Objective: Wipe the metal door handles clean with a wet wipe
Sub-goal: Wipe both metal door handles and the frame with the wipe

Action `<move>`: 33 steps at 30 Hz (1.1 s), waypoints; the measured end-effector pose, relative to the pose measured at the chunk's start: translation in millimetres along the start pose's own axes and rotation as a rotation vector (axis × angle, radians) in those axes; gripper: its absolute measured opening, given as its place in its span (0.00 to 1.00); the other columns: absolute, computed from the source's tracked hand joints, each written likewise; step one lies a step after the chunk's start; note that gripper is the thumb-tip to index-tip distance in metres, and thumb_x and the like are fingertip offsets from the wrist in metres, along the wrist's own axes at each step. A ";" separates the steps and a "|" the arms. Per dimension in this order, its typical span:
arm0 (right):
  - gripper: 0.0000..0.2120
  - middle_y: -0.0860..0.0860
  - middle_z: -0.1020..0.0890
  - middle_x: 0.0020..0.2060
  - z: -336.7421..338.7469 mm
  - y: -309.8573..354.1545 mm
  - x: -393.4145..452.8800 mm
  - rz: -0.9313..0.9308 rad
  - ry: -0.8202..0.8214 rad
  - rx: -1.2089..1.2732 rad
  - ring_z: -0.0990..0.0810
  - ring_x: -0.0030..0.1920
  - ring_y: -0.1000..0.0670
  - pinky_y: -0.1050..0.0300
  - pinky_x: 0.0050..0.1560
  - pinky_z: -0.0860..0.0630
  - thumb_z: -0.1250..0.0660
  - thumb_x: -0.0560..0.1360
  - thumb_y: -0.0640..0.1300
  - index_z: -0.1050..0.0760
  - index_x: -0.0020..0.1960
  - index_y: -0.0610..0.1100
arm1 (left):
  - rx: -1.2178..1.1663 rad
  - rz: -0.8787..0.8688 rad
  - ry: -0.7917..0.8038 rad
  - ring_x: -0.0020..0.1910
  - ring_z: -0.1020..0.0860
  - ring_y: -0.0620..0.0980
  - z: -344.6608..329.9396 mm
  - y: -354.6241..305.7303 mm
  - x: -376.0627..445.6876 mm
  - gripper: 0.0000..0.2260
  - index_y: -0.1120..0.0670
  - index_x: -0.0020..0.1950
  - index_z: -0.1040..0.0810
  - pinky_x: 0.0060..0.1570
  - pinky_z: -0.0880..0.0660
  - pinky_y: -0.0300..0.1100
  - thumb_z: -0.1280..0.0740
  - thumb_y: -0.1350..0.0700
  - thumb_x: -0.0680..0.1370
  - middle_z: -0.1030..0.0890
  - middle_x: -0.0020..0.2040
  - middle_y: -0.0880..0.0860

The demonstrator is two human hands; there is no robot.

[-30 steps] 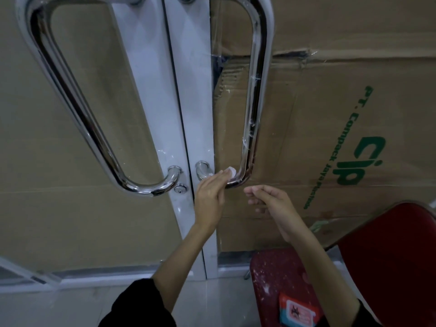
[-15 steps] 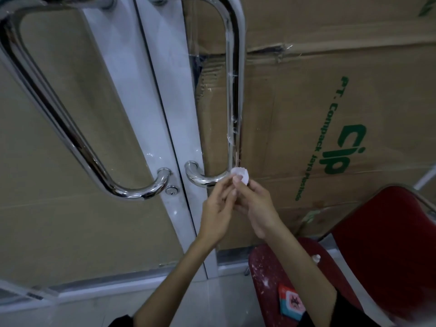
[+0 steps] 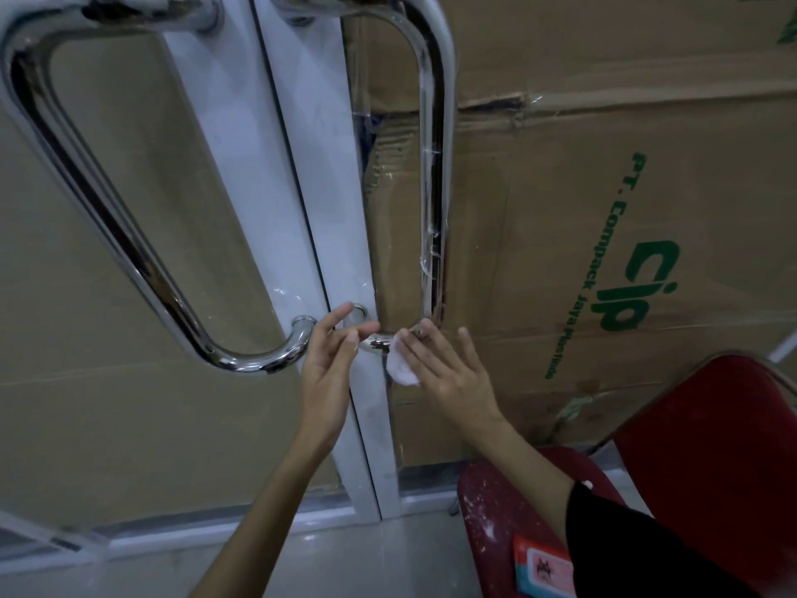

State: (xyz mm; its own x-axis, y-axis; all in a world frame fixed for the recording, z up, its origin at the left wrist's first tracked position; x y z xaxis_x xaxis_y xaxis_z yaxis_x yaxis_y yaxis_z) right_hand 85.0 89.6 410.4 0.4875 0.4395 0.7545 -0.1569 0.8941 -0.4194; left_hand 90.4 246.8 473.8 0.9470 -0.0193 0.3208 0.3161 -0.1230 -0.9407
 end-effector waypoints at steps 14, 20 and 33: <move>0.18 0.57 0.24 0.65 25.9 -8.9 -4.4 -0.365 0.035 0.193 0.37 0.73 0.48 0.35 0.71 0.53 0.37 0.73 0.41 0.24 0.63 0.49 | 0.078 0.088 -0.017 0.53 0.21 0.40 3.8 18.3 1.5 0.13 0.56 0.65 0.28 0.60 0.28 0.34 0.40 0.62 0.80 0.16 0.44 0.44; 0.10 0.44 0.19 0.55 13.4 -53.2 -12.4 -1.776 -0.057 1.379 0.21 0.56 0.46 0.57 0.53 0.25 0.44 0.81 0.44 0.24 0.57 0.46 | 0.159 0.087 0.093 0.51 0.22 0.33 -20.7 15.7 17.6 0.12 0.54 0.62 0.27 0.53 0.29 0.27 0.40 0.61 0.80 0.19 0.51 0.49; 0.23 0.42 0.21 0.61 -7.3 -29.2 41.5 -1.646 0.043 1.992 0.21 0.57 0.51 0.57 0.59 0.27 0.54 0.83 0.52 0.25 0.61 0.41 | 0.145 0.312 0.142 0.63 0.25 0.48 -37.4 45.4 44.1 0.23 0.55 0.73 0.36 0.71 0.39 0.52 0.54 0.46 0.83 0.21 0.60 0.49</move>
State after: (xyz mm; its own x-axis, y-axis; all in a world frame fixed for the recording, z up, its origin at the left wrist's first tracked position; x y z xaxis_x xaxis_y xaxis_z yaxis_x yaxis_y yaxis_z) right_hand 116.1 81.1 450.3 0.9580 -0.2488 -0.1427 -0.0244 -0.5667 0.8236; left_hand 144.3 203.2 449.4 0.9848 -0.1727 0.0183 0.0277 0.0527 -0.9982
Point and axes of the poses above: each hand's wrist, its own x-axis towards the middle knuckle, its own z-axis out of the back of the hand, y = z × x, the point moved 6 cm from there along x, towards the middle knuckle
